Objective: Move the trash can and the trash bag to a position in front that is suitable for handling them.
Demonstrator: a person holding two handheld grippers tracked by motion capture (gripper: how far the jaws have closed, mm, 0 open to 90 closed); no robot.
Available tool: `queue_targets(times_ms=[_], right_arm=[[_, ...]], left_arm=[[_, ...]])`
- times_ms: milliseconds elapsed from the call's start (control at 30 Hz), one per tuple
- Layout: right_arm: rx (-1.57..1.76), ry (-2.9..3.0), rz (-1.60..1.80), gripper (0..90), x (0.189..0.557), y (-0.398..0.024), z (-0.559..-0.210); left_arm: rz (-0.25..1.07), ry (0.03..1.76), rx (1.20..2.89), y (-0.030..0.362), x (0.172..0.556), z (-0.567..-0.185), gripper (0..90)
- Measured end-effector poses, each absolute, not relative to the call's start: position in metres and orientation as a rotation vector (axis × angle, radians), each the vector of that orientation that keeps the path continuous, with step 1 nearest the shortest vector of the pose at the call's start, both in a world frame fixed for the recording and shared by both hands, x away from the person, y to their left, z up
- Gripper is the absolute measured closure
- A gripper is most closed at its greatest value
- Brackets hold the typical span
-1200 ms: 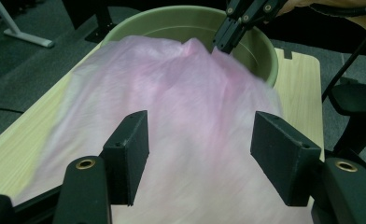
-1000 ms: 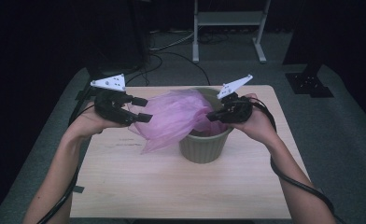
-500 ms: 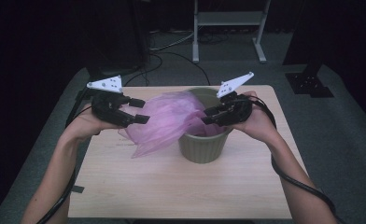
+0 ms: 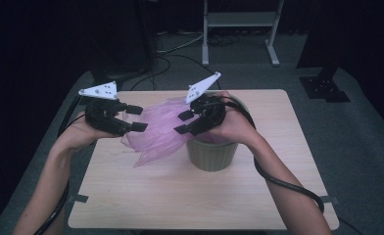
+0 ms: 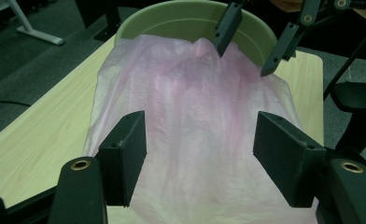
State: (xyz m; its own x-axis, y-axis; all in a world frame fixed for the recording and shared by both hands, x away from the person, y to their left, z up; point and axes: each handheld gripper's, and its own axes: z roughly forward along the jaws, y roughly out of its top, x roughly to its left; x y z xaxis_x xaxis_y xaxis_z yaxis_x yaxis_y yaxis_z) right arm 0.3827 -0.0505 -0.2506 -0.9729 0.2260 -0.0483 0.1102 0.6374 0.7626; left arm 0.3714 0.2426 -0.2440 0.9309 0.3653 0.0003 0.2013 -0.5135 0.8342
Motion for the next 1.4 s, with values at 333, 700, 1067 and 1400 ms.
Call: queue_targets(times_ms=[333,700,1067,1400], right_arm=[[0.243,2.746,1.128,47.7,0.397,-0.012,-0.26],[0.317,2.744,1.022,90.0,0.402,-0.022,-0.272],[0.413,2.689,1.125,90.0,0.402,-0.066,-0.262],[0.535,2.604,1.232,90.0,0.402,-0.119,-0.255]], left_arm=[[0.223,0.421,2.124,0.257,0.369,-0.247,33.7],[0.218,0.427,2.123,0.257,0.371,-0.249,33.7],[0.217,0.417,2.124,0.25,0.373,-0.249,33.8],[0.209,0.413,2.118,0.245,0.375,-0.251,33.1]])
